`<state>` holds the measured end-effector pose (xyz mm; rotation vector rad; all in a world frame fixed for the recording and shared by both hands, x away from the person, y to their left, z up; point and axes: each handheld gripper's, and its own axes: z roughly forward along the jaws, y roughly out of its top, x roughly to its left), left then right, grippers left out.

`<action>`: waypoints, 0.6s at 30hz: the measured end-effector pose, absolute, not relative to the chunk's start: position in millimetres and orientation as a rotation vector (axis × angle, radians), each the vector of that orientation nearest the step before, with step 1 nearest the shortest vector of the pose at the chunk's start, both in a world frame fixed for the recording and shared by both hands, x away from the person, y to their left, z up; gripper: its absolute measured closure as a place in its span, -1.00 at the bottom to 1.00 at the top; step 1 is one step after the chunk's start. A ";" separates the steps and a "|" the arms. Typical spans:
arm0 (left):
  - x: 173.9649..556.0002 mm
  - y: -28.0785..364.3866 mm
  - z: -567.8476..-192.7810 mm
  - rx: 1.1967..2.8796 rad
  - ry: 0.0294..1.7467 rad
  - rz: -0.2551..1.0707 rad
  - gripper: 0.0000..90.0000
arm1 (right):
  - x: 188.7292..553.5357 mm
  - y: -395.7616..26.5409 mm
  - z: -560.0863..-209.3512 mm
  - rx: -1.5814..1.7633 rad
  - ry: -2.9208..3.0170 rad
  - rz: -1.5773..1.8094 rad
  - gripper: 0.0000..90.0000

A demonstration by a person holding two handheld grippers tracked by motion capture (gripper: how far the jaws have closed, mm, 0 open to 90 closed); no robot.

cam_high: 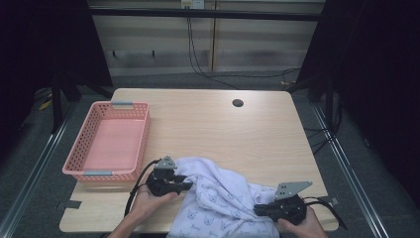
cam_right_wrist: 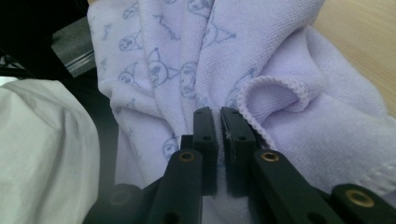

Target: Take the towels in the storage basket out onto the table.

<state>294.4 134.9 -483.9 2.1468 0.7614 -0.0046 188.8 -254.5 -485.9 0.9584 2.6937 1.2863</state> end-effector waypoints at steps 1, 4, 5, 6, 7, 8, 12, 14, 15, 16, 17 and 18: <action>296.8 137.6 -481.8 2.138 0.772 0.019 0.42 | 191.5 -254.8 -484.9 0.952 2.702 1.311 0.76; 304.2 146.2 -480.2 2.101 0.845 0.042 0.55 | 199.4 -256.0 -479.1 0.967 2.669 1.355 0.52; 306.3 147.5 -482.5 2.107 0.856 0.053 0.55 | 202.2 -256.1 -475.6 0.957 2.657 1.354 0.46; 307.9 148.8 -484.8 2.114 0.867 0.072 0.55 | 205.3 -257.1 -471.0 0.961 2.627 1.359 0.40; 309.7 150.5 -487.4 2.109 0.890 0.079 0.52 | 210.0 -259.5 -466.8 0.976 2.598 1.407 0.40; 311.2 152.1 -489.5 2.094 0.912 0.046 0.49 | 214.7 -261.7 -462.2 0.984 2.574 1.425 0.40; 308.5 152.8 -491.1 2.097 0.922 0.044 0.34 | 238.1 -266.1 -451.7 1.029 2.473 1.458 0.32; 309.6 153.3 -490.4 2.099 0.921 0.058 0.29 | 252.9 -266.6 -452.9 1.089 2.437 1.491 0.23; 310.7 153.7 -490.6 2.092 0.932 0.061 0.25 | 260.1 -265.7 -455.4 1.112 2.435 1.495 0.19; 312.1 154.9 -491.3 2.086 0.943 0.050 0.24 | 266.6 -263.6 -458.8 1.129 2.438 1.487 0.13; 312.7 154.7 -492.5 2.096 0.945 0.048 0.24 | 272.7 -260.1 -462.9 1.141 2.470 1.489 0.09; 312.0 153.1 -493.9 2.106 0.944 0.056 0.24 | 277.0 -255.1 -467.1 1.138 2.506 1.482 0.07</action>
